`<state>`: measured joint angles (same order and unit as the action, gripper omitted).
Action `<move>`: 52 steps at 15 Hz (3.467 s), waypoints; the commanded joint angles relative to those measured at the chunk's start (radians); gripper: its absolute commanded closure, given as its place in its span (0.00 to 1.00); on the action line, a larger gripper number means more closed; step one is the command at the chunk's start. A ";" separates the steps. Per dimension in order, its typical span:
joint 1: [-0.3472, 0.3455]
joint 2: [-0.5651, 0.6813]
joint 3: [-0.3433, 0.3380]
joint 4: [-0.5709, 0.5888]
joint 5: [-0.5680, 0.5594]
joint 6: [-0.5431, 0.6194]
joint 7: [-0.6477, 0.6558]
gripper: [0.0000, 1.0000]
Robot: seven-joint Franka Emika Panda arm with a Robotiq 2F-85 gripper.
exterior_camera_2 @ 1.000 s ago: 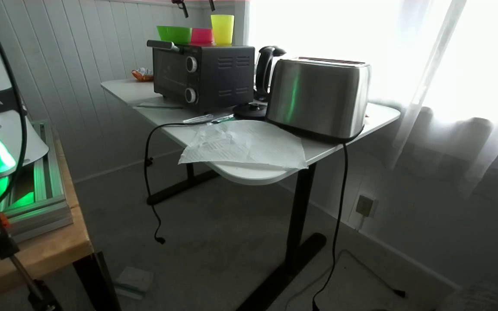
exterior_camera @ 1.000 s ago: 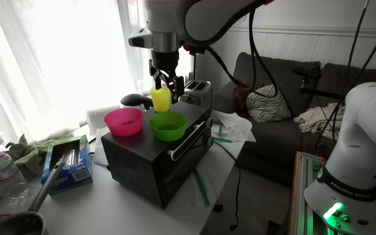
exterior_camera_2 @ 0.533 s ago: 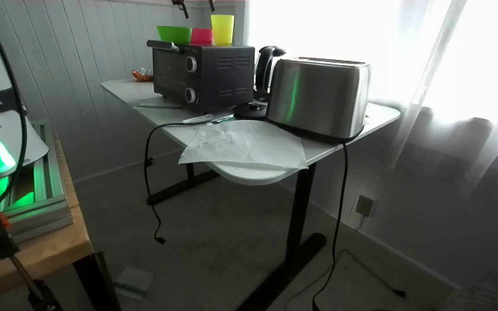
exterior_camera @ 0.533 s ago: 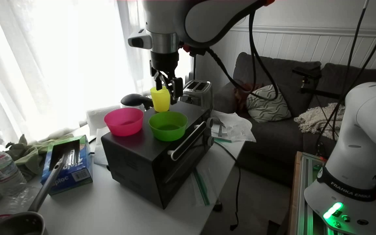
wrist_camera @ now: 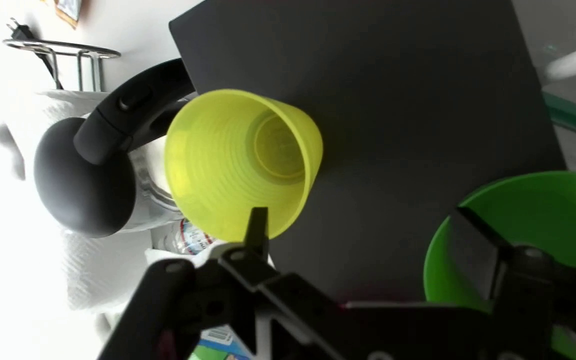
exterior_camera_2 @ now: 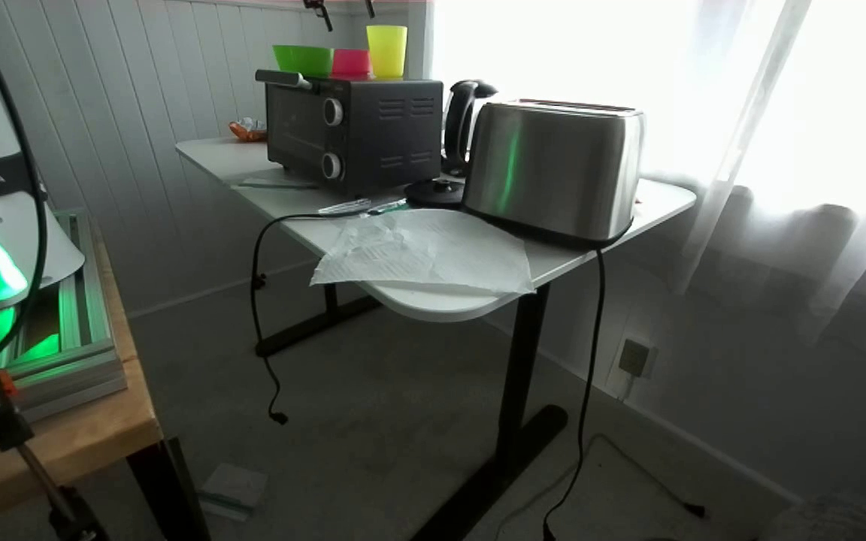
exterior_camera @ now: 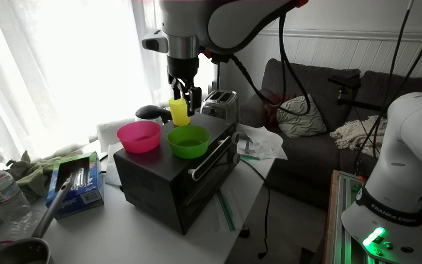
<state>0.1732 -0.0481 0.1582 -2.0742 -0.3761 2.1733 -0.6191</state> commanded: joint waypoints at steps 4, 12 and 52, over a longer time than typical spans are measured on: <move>0.000 0.001 0.004 0.002 -0.014 0.020 0.060 0.00; -0.022 -0.151 -0.013 0.036 0.088 -0.239 0.388 0.00; -0.134 -0.023 -0.089 -0.044 0.021 -0.064 0.963 0.00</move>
<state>0.0397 -0.0447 0.0735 -2.1162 -0.3388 2.1660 0.3803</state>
